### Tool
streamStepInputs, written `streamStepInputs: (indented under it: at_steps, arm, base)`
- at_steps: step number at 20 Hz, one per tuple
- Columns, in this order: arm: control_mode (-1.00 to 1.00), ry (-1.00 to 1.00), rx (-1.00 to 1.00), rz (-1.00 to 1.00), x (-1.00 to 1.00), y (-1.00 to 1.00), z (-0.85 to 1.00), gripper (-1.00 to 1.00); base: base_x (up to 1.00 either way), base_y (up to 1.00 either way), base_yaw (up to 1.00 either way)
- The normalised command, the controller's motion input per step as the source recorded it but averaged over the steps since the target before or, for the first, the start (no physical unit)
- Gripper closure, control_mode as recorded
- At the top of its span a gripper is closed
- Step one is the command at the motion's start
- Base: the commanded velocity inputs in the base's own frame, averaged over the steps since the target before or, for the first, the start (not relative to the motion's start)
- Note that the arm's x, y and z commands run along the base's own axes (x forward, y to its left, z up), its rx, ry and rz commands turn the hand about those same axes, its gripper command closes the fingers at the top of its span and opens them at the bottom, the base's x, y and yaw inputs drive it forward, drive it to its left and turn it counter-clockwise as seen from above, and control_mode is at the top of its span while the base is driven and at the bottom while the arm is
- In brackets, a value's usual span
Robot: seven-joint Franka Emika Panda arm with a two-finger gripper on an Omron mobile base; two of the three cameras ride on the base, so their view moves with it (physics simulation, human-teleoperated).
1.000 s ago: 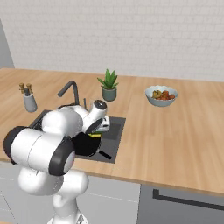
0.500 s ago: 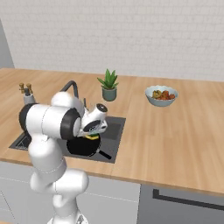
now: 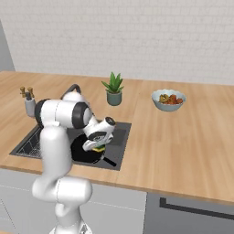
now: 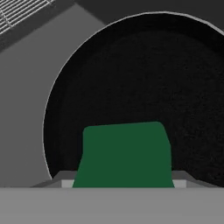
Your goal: Pick the pan and sponge and place them into the sink. Then turn on the water.
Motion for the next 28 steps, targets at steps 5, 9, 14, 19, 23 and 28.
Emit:
streamStepInputs:
  at_steps: [5,9,14,19,23,28]
  arm:
    - [-1.0,-0.04,0.0,0.13,0.44,0.08,-0.54,1.0]
    - [-1.0,-0.07,0.0,0.1,0.37,0.09,-0.49,1.0]
    - [-1.0,-0.09,0.0,0.07,0.23,0.12,-0.34,-1.0]
    - [-1.0,-0.19,0.04,0.01,0.0,0.07,-0.02,-1.0]
    - [-1.0,-0.16,0.1,0.0,0.0,0.0,0.38,-1.0]
    - [-1.0,-0.06,0.05,0.01,0.0,0.0,0.66,-1.0]
  base:
    - [0.0,0.0,0.0]
    - [0.0,0.0,0.0]
    - [0.0,0.0,0.0]
    - [0.0,0.0,0.0]
    - [0.0,0.0,0.0]
    - [0.0,0.0,0.0]
